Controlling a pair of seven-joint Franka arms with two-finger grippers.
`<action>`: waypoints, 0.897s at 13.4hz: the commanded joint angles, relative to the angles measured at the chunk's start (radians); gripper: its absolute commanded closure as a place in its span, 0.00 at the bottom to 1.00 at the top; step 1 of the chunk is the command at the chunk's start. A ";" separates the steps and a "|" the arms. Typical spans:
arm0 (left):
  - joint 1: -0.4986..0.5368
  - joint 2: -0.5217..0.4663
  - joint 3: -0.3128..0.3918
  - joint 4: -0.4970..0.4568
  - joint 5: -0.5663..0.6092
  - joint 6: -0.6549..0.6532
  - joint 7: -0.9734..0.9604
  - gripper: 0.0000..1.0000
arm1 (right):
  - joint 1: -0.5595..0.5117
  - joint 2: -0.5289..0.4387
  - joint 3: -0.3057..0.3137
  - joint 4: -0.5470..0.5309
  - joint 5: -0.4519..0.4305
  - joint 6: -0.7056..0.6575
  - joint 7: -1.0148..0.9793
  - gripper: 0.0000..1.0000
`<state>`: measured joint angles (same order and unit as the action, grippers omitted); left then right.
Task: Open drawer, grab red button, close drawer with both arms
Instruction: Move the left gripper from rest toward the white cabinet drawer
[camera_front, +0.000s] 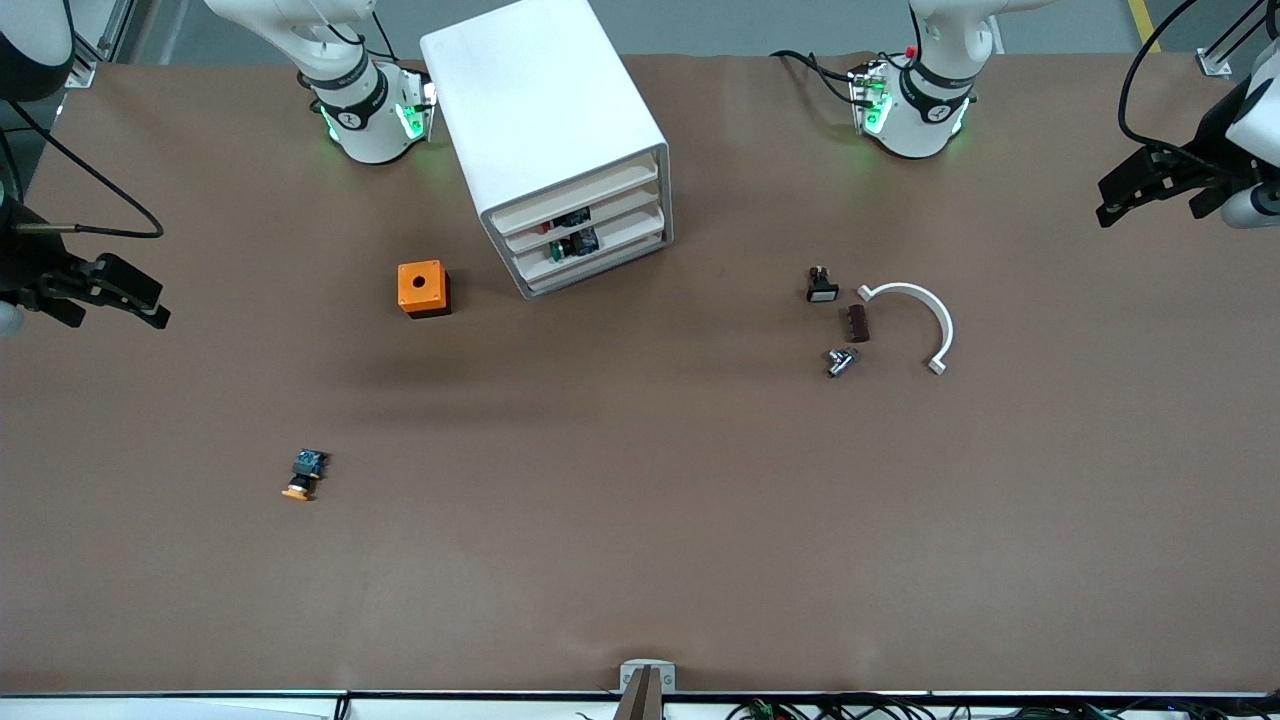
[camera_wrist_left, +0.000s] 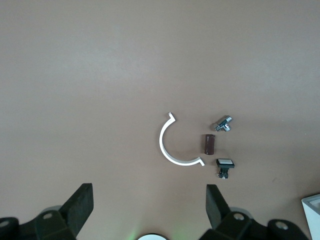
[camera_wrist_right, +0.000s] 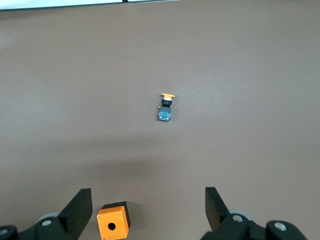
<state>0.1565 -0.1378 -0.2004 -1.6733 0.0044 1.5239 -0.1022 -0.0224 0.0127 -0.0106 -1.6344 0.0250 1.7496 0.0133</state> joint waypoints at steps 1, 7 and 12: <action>0.006 0.020 -0.004 0.030 -0.017 -0.024 0.029 0.01 | 0.009 -0.016 0.000 -0.005 -0.014 -0.004 0.019 0.00; -0.008 0.125 -0.010 0.035 -0.012 -0.022 0.004 0.01 | 0.010 -0.011 0.000 -0.002 -0.011 0.007 0.019 0.00; -0.040 0.308 -0.051 0.085 -0.012 0.001 -0.135 0.00 | 0.010 -0.005 0.000 0.005 -0.010 -0.001 0.008 0.00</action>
<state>0.1282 0.0866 -0.2332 -1.6639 0.0020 1.5354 -0.1672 -0.0209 0.0128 -0.0089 -1.6337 0.0250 1.7551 0.0132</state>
